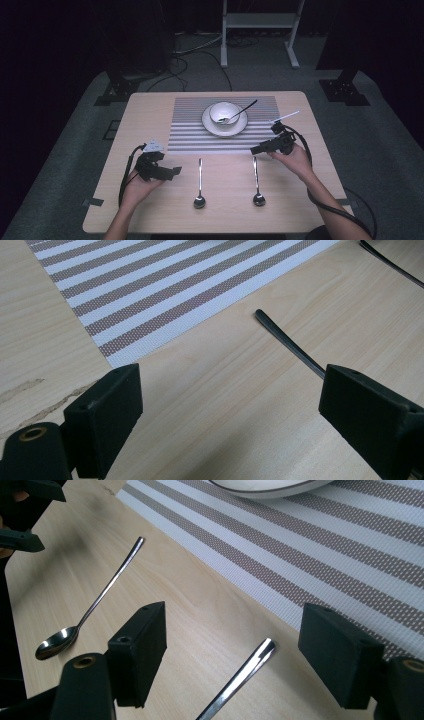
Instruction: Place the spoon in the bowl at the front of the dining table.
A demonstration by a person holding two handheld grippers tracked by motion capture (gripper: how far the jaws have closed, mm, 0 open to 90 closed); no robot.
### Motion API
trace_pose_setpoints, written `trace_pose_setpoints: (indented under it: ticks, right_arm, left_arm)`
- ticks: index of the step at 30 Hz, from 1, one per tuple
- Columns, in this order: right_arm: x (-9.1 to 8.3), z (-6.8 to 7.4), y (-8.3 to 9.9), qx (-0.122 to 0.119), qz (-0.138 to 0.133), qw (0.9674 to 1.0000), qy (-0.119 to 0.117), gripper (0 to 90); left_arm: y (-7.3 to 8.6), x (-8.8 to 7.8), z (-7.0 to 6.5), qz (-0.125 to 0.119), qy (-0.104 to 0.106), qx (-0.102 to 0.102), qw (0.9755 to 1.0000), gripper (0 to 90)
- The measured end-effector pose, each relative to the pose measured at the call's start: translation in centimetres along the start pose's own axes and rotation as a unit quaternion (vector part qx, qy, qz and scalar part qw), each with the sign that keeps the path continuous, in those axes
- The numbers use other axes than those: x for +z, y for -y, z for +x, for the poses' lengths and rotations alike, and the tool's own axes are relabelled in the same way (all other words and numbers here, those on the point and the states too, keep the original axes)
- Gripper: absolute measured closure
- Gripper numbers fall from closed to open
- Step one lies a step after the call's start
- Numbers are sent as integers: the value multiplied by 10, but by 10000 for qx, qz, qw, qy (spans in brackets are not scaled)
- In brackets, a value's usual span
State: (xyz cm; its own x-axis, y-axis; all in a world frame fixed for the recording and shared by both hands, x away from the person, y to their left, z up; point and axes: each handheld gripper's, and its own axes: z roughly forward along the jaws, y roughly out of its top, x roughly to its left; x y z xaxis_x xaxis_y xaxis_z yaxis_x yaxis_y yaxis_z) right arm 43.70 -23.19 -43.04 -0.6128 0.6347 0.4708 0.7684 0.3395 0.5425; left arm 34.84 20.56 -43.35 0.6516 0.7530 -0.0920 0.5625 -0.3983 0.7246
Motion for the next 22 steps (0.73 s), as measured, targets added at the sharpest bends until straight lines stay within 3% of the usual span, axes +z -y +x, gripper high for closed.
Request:
trace_pose_setpoints:
  ticks: [14, 18, 22]
  right_arm:
    - [-1, 7, 18, -55, -86, 9999, -116, 259]
    - [-3, 9, 27, -29, -199, 9996, -191, 259]
    - [-5, 10, 45, 27, -494, 9981, -380, 257]
  left_arm:
    - [0, 0, 0, -15, -36, 28, 10000, 93]
    - [0, -1, 0, -41, -49, 22, 10000, 93]
    - [0, -1, 0, -56, -50, 23, 10000, 93]
